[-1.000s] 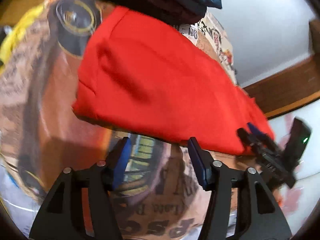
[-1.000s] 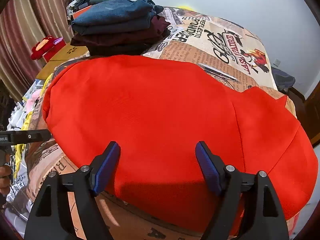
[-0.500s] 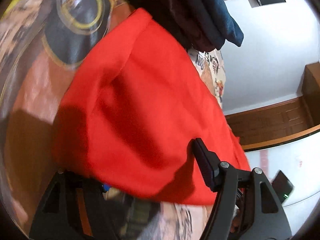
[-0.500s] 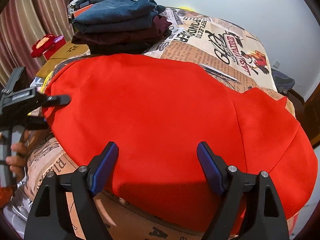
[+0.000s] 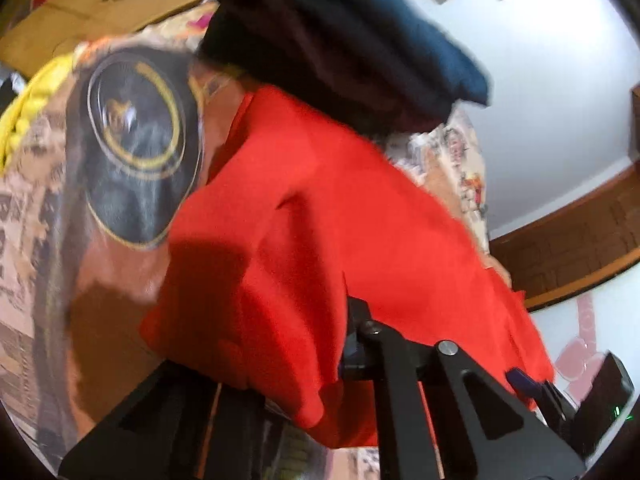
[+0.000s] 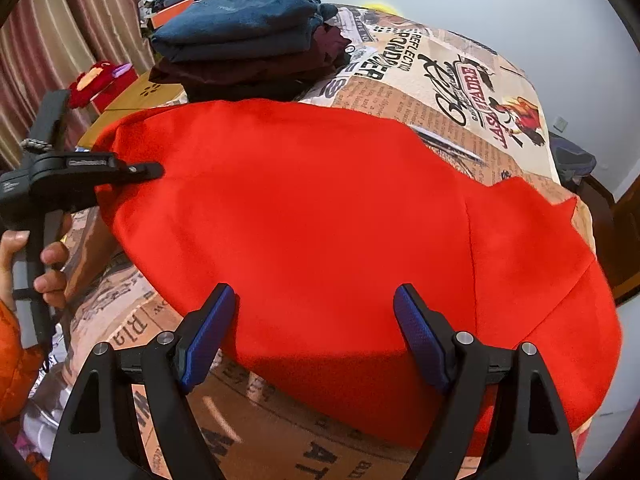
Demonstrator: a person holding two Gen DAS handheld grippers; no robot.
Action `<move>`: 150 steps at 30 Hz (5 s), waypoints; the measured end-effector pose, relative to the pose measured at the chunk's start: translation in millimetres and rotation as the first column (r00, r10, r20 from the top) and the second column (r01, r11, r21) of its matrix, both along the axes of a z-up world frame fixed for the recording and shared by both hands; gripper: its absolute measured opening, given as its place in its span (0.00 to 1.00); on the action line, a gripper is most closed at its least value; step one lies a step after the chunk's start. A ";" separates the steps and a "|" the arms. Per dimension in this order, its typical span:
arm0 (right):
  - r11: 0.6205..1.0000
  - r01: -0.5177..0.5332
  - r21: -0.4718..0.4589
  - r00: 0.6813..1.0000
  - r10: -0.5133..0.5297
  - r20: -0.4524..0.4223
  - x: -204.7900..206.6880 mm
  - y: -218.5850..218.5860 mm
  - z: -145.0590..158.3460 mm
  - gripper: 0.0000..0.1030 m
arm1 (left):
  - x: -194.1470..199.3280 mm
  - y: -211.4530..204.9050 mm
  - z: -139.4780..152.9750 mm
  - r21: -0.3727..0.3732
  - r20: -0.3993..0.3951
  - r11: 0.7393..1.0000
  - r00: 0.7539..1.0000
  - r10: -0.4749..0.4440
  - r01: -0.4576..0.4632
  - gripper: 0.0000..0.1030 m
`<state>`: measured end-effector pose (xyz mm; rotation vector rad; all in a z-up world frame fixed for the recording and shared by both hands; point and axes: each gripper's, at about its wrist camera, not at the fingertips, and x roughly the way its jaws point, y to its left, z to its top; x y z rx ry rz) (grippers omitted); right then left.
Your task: Fold large clothes
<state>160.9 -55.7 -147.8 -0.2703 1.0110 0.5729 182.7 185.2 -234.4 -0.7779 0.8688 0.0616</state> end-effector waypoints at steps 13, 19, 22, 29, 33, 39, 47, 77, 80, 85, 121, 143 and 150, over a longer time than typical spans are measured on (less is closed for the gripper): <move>0.990 -0.118 0.072 0.990 0.123 -0.064 18.3 55.0 2.4 0.77 | -38.3 -5.4 132.7 0.338 0.228 0.937 0.974 0.009 -0.088 0.06; 0.972 -0.170 0.164 0.962 0.200 -0.185 13.1 75.3 -23.7 0.77 | -20.3 -38.2 165.0 0.429 0.267 0.902 0.961 -0.067 -0.056 0.05; 0.974 -0.138 0.181 0.966 0.173 -0.194 18.1 59.7 -15.1 0.77 | -9.5 -63.4 169.7 0.454 0.268 0.891 0.955 -0.128 -0.008 0.05; 0.979 0.038 0.202 0.998 -0.028 -0.052 21.1 -29.4 26.8 0.77 | 32.5 -154.7 163.7 0.495 0.231 0.848 0.912 -0.339 0.190 0.05; 0.967 0.200 0.160 0.979 -0.205 0.016 23.2 -88.5 37.4 0.77 | 52.6 -205.3 133.8 0.481 0.143 0.803 0.872 -0.468 0.352 0.05; 0.936 0.310 0.167 0.950 -0.311 -0.024 26.1 -133.6 34.2 0.77 | 65.9 -241.7 48.8 0.341 -0.102 0.745 0.810 -0.578 0.574 0.08; 0.936 0.298 0.186 0.954 -0.300 -0.016 21.0 -141.9 43.0 0.77 | 34.5 -247.4 68.0 0.407 -0.090 0.670 0.757 -0.647 0.621 0.43; 0.965 0.156 0.210 0.988 -0.149 -0.048 56.6 -30.1 17.2 0.36 | 30.0 -120.1 15.4 0.395 -0.087 0.843 0.928 -0.362 0.366 0.81; 0.958 0.186 0.220 0.983 -0.182 -0.038 62.4 -37.2 20.1 0.16 | 28.0 -119.8 16.6 0.389 -0.083 0.846 0.928 -0.362 0.365 0.81; 0.935 0.189 0.301 0.981 -0.195 -0.009 48.9 -54.7 40.0 0.10 | 28.6 -119.6 19.8 0.386 -0.087 0.842 0.923 -0.374 0.377 0.81; 0.961 0.145 0.235 0.981 -0.171 0.094 18.5 -75.4 65.6 0.59 | 9.6 -144.0 18.4 0.513 -0.128 0.751 0.902 -0.412 0.416 0.89; 0.951 0.246 0.185 0.969 -0.235 -0.079 46.6 -133.5 36.9 0.66 | 14.5 -132.3 37.1 0.463 -0.135 0.785 0.908 -0.396 0.411 0.88; 0.962 0.165 0.219 0.986 -0.153 -0.073 65.0 -102.6 45.7 0.66 | 35.9 -120.2 51.1 0.500 -0.117 0.791 0.932 -0.342 0.353 0.88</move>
